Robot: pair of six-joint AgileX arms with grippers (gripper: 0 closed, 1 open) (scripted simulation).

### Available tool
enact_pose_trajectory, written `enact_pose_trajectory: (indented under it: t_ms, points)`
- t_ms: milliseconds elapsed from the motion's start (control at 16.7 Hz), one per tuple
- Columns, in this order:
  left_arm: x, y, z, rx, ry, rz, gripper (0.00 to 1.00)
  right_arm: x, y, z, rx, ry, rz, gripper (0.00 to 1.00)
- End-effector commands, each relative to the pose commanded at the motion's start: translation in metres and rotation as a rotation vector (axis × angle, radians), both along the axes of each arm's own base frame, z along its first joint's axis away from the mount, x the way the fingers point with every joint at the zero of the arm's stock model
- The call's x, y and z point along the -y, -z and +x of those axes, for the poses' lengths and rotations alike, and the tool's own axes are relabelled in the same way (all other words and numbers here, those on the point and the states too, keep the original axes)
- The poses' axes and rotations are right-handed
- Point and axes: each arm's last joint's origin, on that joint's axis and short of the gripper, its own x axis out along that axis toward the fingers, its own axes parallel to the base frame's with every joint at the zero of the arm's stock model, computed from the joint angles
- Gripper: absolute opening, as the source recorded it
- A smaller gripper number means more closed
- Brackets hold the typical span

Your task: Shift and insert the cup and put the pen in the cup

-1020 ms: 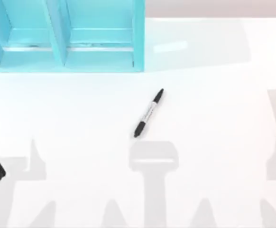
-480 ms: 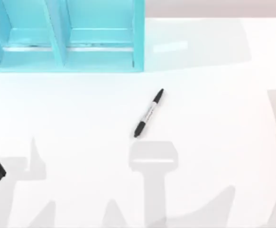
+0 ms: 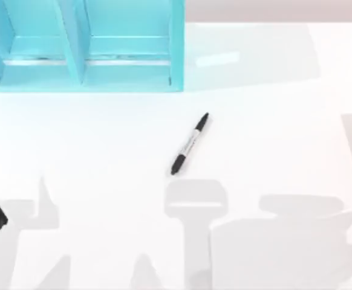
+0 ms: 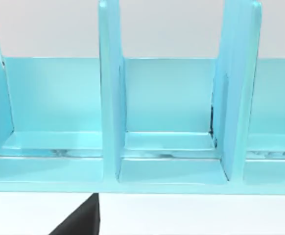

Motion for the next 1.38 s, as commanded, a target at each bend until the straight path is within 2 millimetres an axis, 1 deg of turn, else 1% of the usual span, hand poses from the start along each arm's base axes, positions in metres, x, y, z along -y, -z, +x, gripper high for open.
enact_pose_trajectory:
  t_ms: [120, 300, 420, 540, 660, 960, 1080, 1200, 1380]
  points:
    - [0.000, 0.000, 0.000, 0.000, 0.000, 0.000, 1.00, 0.020, 0.003, 0.021, -0.114, 0.003, 0.034, 1.00]
    - [0.000, 0.000, 0.000, 0.000, 0.000, 0.000, 1.00, 0.048, 0.015, 0.046, -0.254, 0.004, 0.090, 1.00]
    - [0.000, 0.000, 0.000, 0.000, 0.000, 0.000, 1.00, 0.062, 0.022, 0.056, -0.320, 0.003, 0.122, 1.00]
    - [0.000, 0.000, 0.000, 0.000, 0.000, 0.000, 1.00, 0.071, 0.028, 0.063, -0.363, 0.001, 0.145, 1.00]
    - [0.000, 0.000, 0.000, 0.000, 0.000, 0.000, 1.00, 0.074, 0.031, 0.066, -0.381, -0.005, 0.154, 1.00]
    - [0.000, 0.000, 0.000, 0.000, 0.000, 0.000, 1.00, 0.072, 0.031, 0.066, -0.379, -0.009, 0.152, 1.00]
    - [0.000, 0.000, 0.000, 0.000, 0.000, 0.000, 1.00, 0.072, 0.035, 0.066, -0.381, -0.006, 0.154, 1.00]
    - [0.000, 0.000, 0.000, 0.000, 0.000, 0.000, 1.00, 0.073, 0.052, 0.068, -0.385, -0.005, 0.157, 1.00]
    - [0.000, 0.000, 0.000, 0.000, 0.000, 0.000, 1.00, 0.075, 0.087, 0.070, -0.374, -0.005, 0.150, 1.00]
